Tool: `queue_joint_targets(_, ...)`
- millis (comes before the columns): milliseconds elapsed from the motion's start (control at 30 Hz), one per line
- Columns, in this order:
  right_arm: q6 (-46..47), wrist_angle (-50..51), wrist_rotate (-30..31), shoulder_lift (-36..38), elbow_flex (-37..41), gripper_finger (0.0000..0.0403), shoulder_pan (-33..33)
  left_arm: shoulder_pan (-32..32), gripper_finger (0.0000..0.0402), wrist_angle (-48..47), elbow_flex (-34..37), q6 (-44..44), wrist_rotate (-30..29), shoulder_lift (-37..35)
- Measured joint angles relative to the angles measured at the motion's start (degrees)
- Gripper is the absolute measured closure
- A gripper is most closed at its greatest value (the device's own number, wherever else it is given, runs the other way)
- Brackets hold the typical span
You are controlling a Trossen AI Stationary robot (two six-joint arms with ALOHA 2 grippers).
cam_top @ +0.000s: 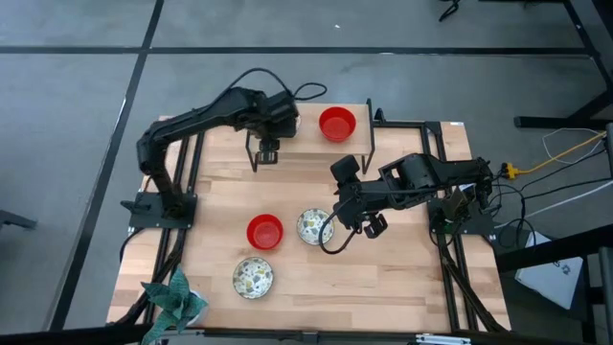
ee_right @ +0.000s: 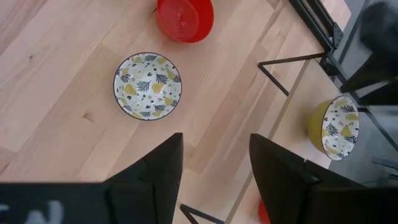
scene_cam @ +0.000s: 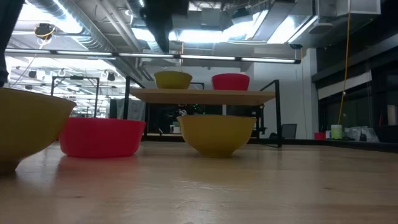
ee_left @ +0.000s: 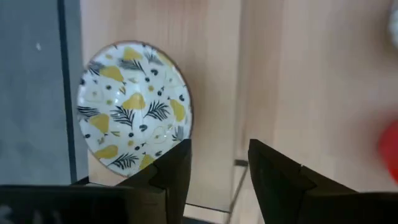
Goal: Pick & Place Mini bowls
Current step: Stack the red bowl on top of the red bowl on the shelf
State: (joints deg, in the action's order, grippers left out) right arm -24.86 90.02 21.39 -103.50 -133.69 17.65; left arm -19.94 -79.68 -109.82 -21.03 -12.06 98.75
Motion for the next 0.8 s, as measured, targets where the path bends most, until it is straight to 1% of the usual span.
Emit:
queue_joint_targets(67, 0.00, -0.02, -0.07, 0.00, 0.00, 0.0219, -0.02, 1.46, 0.0252, 0.03, -0.02, 1.15, 0.59, -2.31)
queue_joint_targets(233, 0.30, 0.00, -1.61, 0.00, 0.00, 0.0219, 0.00, 5.91, 0.0253, 0.12, -0.02, 4.37, 6.12, -8.03)
queue_joint_targets(367, 0.44, 0.00, -2.08, 0.00, 0.00, 0.0219, 0.00, 10.54, 0.0251, 0.16, -0.04, 8.13, 10.19, -11.62)
queue_joint_targets(467, 0.44, 0.00, -2.05, 0.00, 0.00, 0.0219, 0.00, 14.80, 0.0254, 0.16, -0.04, 10.23, 11.71, -13.28)
queue_joint_targets(600, 0.44, 0.00, -2.03, 0.00, 0.00, 0.0219, 0.00, 20.85, 0.0256, 0.16, -0.04, 12.90, 11.56, -13.89)
queue_joint_targets(800, 0.44, 0.00, -1.99, 0.00, 0.00, 0.0219, 0.00, 27.54, 0.0254, -0.09, -0.07, 16.45, 6.76, -12.46)
